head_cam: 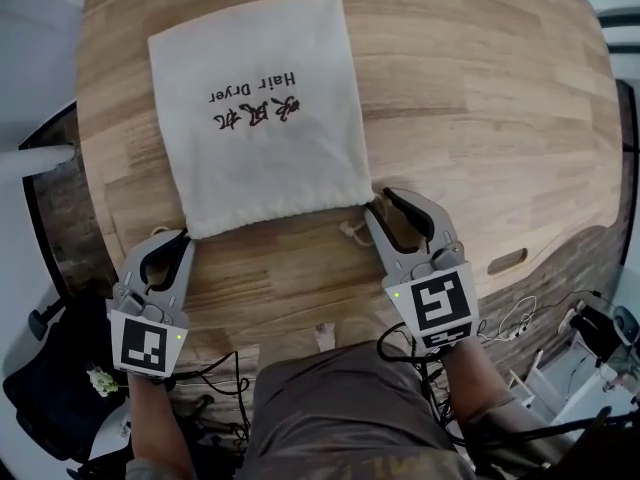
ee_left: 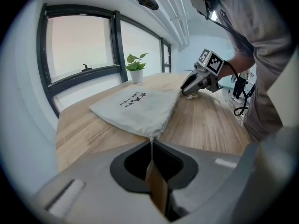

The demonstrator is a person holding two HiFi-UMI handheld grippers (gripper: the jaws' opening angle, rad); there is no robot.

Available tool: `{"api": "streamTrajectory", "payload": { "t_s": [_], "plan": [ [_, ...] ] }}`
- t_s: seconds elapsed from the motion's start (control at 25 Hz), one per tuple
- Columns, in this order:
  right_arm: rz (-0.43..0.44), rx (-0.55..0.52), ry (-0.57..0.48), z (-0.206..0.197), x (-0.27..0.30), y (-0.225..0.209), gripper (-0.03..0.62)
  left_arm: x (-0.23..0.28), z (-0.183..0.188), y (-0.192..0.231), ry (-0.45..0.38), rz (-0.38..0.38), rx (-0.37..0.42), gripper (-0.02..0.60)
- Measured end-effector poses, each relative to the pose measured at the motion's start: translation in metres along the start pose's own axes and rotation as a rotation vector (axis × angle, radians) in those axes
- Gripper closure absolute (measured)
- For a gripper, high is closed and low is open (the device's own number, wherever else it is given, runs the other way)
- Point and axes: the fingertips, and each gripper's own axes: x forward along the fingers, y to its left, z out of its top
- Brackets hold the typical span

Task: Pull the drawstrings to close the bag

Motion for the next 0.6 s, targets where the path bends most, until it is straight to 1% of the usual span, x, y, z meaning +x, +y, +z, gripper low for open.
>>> {"api": "streamTrajectory", "payload": {
  "t_s": [0.16, 0.24, 0.32, 0.4, 0.6],
  "plan": [
    [0.024, 0.011, 0.050, 0.000, 0.002, -0.001, 0.454, 0.000, 0.000, -0.001, 0.002, -0.005, -0.004, 0.567],
    [0.039, -0.004, 0.063, 0.000, 0.002, 0.000, 0.461, -0.001, -0.001, -0.001, 0.008, 0.002, 0.001, 0.568],
    [0.038, -0.040, 0.068, -0.001, 0.002, 0.000, 0.553, -0.001, -0.002, -0.001, 0.014, 0.023, -0.003, 0.568],
    [0.034, -0.068, 0.070, -0.002, 0.001, 0.000, 0.553, -0.001, -0.003, 0.001, 0.016, 0.048, -0.029, 0.569],
    [0.043, -0.091, 0.079, -0.004, 0.001, 0.002, 0.554, -0.002, -0.007, 0.010, 0.009, 0.109, -0.108, 0.572]
  ]
}}
